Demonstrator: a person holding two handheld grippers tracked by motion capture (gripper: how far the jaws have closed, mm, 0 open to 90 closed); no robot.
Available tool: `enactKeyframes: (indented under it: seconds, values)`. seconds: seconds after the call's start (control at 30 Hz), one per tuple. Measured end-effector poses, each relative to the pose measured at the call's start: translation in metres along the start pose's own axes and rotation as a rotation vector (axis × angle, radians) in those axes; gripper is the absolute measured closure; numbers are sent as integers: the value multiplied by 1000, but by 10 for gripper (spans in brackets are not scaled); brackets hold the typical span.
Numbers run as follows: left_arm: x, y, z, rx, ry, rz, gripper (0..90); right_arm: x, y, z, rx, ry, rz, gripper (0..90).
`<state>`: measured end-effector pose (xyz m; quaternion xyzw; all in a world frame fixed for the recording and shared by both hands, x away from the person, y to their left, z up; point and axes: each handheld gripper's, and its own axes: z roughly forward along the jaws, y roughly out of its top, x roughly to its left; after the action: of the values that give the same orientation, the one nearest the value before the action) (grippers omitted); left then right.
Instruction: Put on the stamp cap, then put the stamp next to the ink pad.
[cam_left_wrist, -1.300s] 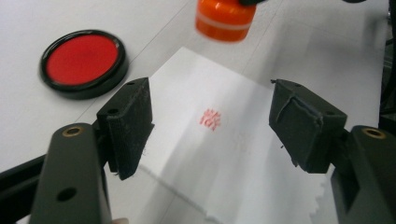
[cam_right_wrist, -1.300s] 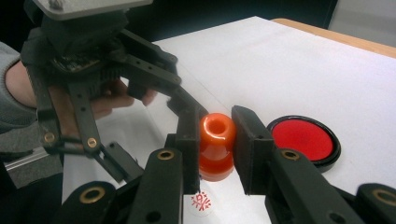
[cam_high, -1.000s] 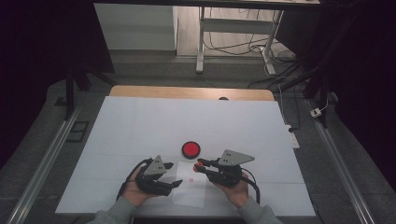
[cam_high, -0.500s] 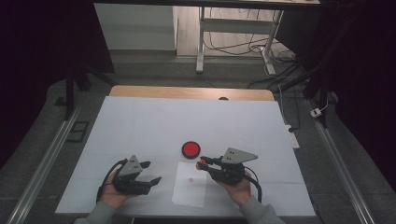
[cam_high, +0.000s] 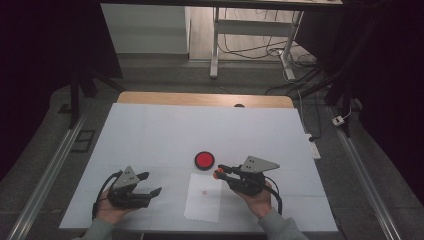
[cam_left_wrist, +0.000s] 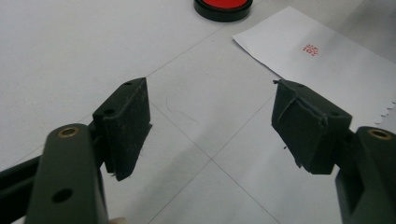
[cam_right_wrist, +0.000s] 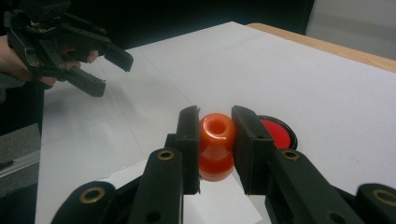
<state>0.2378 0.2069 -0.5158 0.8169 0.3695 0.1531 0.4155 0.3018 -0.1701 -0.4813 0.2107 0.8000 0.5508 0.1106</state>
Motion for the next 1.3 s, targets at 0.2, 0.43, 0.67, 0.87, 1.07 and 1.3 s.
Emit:
enactKeyframes:
  seconds: [0.2, 0.43, 0.67, 0.87, 1.07, 1.3]
  values:
    - [1, 0, 0, -1, 1, 0, 283, -2, 1, -1, 2, -8, -5, 721]
    - [3, -1, 0, 9, 5, 1, 279, -8, 4, -1, -5, -30, 3, 720]
    - [3, -2, 0, 14, 8, -3, 278, -21, 9, -4, -8, -64, 14, 720]
    - [3, -2, 2, 22, 4, 6, 278, -32, 11, -3, -1, -92, 11, 720]
    - [4, -2, 3, 24, 4, 5, 278, -43, 13, 0, 22, -126, -10, 720]
    - [5, -2, 3, 27, 1, 7, 278, -56, 11, 2, 36, -151, 15, 720]
